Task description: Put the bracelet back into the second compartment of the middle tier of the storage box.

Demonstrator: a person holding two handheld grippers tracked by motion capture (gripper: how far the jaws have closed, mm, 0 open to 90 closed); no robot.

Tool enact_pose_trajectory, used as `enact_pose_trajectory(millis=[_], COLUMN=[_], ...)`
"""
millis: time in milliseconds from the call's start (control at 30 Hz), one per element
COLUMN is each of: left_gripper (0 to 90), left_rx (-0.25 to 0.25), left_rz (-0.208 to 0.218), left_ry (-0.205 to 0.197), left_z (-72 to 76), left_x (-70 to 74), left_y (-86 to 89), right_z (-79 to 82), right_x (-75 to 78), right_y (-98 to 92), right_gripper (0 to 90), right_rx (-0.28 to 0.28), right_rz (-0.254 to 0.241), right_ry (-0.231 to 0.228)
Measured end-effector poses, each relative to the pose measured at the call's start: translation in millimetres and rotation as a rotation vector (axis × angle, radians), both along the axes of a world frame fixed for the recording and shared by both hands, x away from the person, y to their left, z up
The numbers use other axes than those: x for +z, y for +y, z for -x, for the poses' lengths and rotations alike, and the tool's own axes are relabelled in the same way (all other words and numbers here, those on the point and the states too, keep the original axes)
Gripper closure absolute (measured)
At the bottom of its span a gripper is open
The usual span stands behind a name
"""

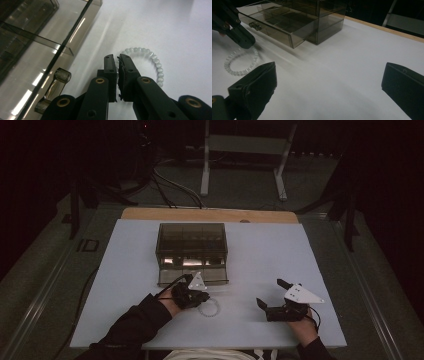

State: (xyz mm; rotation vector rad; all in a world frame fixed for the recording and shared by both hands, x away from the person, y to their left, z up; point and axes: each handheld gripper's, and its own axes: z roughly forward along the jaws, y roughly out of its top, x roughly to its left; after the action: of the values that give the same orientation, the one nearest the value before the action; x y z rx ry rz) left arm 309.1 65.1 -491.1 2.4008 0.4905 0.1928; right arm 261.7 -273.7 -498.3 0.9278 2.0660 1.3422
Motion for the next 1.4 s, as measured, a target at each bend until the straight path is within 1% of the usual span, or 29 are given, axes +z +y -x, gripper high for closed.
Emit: enact_pose_trajectory(millis=[67, 100, 133, 167, 200, 233, 333, 367, 433, 467, 500, 567, 600, 633, 667, 700, 900, 933, 967, 1000, 1033, 1100, 1267, 1300, 1333, 1400], left_gripper=[87.4, 87.4, 87.4, 87.4, 87.4, 87.4, 87.4, 87.4, 87.4, 87.4, 87.4, 87.4, 87.4, 87.4, 87.4, 87.4, 87.4, 87.4, 87.5, 87.5, 88.5, 88.6, 88.7, 88.6, 88.6, 88.6], left_rx=[-0.004, -0.013, -0.013, -0.015, -0.023, -0.023, -0.021, -0.026, -0.025, -0.032, -0.032, -0.042, -0.041, -0.041, -0.052, -0.048, -0.061, -0.068, -0.066, -0.066, -0.073, -0.067, -0.073, -0.075, -0.073, -0.078], left_rz=[0.0, -0.003, -0.001, 0.003, -0.004, 0.0, 0.008, 0.004, 0.018, 0.017, 0.021, 0.019, 0.02, 0.028, 0.018, 0.023, 0.037, 0.032, 0.039, 0.038, 0.037, 0.048, 0.037, 0.039, 0.043, 0.048], left_ry=[-0.008, -0.004, -0.013, -0.007, -0.014, -0.02, -0.016, -0.011, -0.011, -0.003, -0.007, -0.001, -0.008, -0.003, -0.004, -0.01, -0.005, -0.004, -0.001, -0.005, 0.0, 0.0, -0.01, -0.005, -0.013, -0.007], left_z=[1.6, 2.1, 2.9, 3.4, 4.1, 4.6, 4.9, 4.8, 5.6, 5.7, 6.4, 7.2, 8.1, 8.6, 8.8, 9.6, 12.1, 12.0, 12.3, 12.4, 12.1, 12.3, 12.2, 12.2, 12.5, 12.0], left_x=[3.0, 4.6, 6.1, 7.5, 8.9, 10.0, 13.1, 14.2, 15.7, 16.6, 17.2, 18.8, 19.9, 20.5, 22.0, 22.9, 29.0, 30.1, 30.9, 32.1, 33.3, 34.8, 38.3, 39.2, 40.2, 42.9], left_y=[-0.5, -0.9, -1.0, -1.4, -1.5, -1.7, -1.5, -1.4, -1.3, -1.3, -1.3, -1.6, -1.7, -2.1, -1.9, -2.0, -3.6, -3.6, -3.8, -3.7, -3.7, -4.0, -3.8, -3.7, -3.8, -3.2], right_z=[0.0, -0.1, -0.1, 0.0, 0.1, 0.1, 0.2, 0.3, 0.4, 0.5, 0.5, 0.4, 0.4, 0.4, 0.4, 0.4, 0.4, 0.4, 0.3, 0.3, 0.4, 0.6, 0.4, 0.3, 0.3, 0.2], right_x=[0.0, 0.0, 0.0, 0.1, 0.2, 0.2, 0.3, 0.4, 0.5, 0.5, 0.6, 0.6, 0.6, 0.6, 0.6, 0.5, 0.6, 0.6, 0.6, 0.6, 0.7, 0.8, 0.7, 0.6, 0.6, 0.5], right_y=[-0.1, -0.1, -0.1, -0.2, -0.3, -0.3, -0.3, -0.2, -0.2, -0.2, -0.2, -0.2, -0.2, -0.2, -0.2, -0.1, -0.2, -0.2, -0.3, -0.4, -0.3, -0.2, -0.2, -0.2, -0.2, -0.1], right_gripper=[0.0, 0.0, 0.0, 0.0, 0.0, 0.0, 0.0, 0.0, 0.0, 0.0, 0.0, 0.0, 0.0, 0.0, 0.0, 0.0, 0.0, 0.0, 0.0, 0.0, 0.0, 0.0, 0.0, 0.0, 0.0, 0.0], right_rx=[0.0, -0.001, -0.001, -0.001, -0.002, -0.002, -0.003, -0.002, -0.001, -0.001, -0.001, -0.002, -0.003, -0.003, -0.003, -0.003, -0.003, -0.004, -0.005, -0.004, -0.004, -0.005, -0.005, -0.005, -0.004, -0.003], right_rz=[0.0, 0.001, 0.0, 0.0, -0.001, -0.002, 0.0, 0.0, 0.003, 0.003, 0.003, 0.003, 0.003, 0.002, 0.002, 0.004, 0.004, 0.002, 0.002, 0.002, 0.001, 0.001, 0.002, 0.002, 0.003, 0.004], right_ry=[-0.001, -0.001, -0.001, 0.0, 0.0, 0.001, -0.001, -0.002, -0.003, -0.004, -0.004, -0.004, -0.004, -0.003, -0.003, -0.004, -0.005, -0.004, -0.004, -0.004, -0.004, -0.004, -0.004, -0.004, -0.004, -0.005])
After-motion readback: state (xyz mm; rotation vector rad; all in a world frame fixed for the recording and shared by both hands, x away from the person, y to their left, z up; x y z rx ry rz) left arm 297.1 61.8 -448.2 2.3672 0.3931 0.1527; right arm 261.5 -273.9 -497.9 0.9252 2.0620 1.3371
